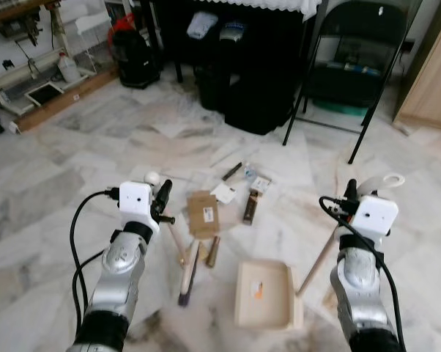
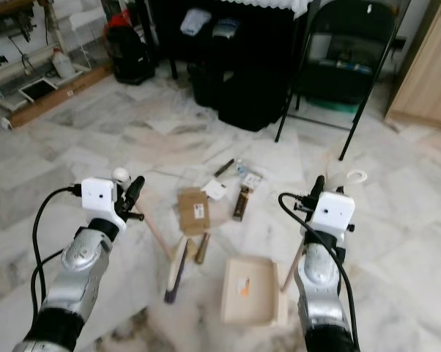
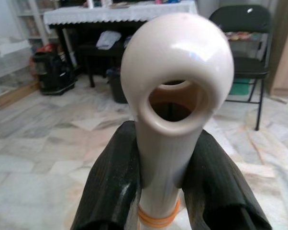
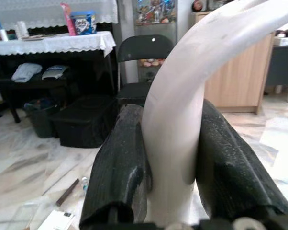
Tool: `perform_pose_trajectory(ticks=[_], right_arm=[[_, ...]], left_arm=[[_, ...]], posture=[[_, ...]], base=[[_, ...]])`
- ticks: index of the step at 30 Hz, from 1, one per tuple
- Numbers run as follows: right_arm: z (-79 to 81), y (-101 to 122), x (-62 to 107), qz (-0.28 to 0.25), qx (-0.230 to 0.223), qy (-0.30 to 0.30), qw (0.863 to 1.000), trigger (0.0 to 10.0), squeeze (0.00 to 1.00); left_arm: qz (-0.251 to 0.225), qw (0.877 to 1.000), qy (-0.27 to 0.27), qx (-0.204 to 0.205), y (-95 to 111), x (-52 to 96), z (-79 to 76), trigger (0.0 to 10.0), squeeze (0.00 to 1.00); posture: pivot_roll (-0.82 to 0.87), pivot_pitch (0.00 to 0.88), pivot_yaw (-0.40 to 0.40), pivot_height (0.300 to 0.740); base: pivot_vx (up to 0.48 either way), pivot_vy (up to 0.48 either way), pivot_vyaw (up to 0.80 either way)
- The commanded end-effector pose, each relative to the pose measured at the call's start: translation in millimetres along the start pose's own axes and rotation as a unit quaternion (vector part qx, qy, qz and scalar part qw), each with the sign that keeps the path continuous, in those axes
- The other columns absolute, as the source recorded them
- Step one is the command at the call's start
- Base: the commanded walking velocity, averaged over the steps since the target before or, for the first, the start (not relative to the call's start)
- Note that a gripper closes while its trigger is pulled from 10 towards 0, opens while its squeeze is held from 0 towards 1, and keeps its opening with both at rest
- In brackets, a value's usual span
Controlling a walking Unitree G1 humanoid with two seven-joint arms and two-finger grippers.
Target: Sweep floor
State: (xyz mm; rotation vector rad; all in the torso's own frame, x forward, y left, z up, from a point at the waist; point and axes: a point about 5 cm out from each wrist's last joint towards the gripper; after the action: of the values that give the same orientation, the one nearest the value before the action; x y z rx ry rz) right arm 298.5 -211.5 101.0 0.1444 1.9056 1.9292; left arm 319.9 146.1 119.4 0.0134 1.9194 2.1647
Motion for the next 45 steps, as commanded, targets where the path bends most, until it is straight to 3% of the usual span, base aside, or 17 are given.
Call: perform_pose_trajectory(ticks=[1, 26, 45], right_arm=[[5.0, 8.7, -4.2, -0.02, -0.003, 0.008, 1.0, 10.0, 0.0], [5.4, 7.4, -4.6, -0.016, -0.004, 0.006, 1.0, 10.0, 0.0], [5.4, 7.1, -3.9, -0.016, -0.004, 0.009, 1.0, 10.0, 0.0]], left_arm=[[-0.023, 1.0, 0.004, -0.006, 10.3, -2.9, 6.3, 10.0, 0.0], [-0.021, 1.0, 0.005, -0.008, 10.7, -4.6, 7.4, 10.0, 0.0], [-0.024, 1.0, -0.001, -0.014, 10.4, -3.2, 4.9, 10.0, 0.0]], posture=[[0.0, 0.059, 0.06, 0.74], [0.0, 0.048, 0.063, 0.74], [0.0, 0.052, 0.06, 0.74]], base=[[0.0, 0.289, 0.0], [0.0, 0.288, 0.0], [0.04, 0.0, 0.0]])
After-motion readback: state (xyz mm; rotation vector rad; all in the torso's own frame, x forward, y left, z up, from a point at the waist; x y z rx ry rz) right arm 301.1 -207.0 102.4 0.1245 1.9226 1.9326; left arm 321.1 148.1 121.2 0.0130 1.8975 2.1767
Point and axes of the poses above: a point about 5 cm out from each wrist's last joint towards the gripper, its own x axis pointing back from the gripper into the wrist, its own y axis along the axis of the wrist's last joint, z = x × y, and after that the axes turned 6 degrees about -x, right-handed
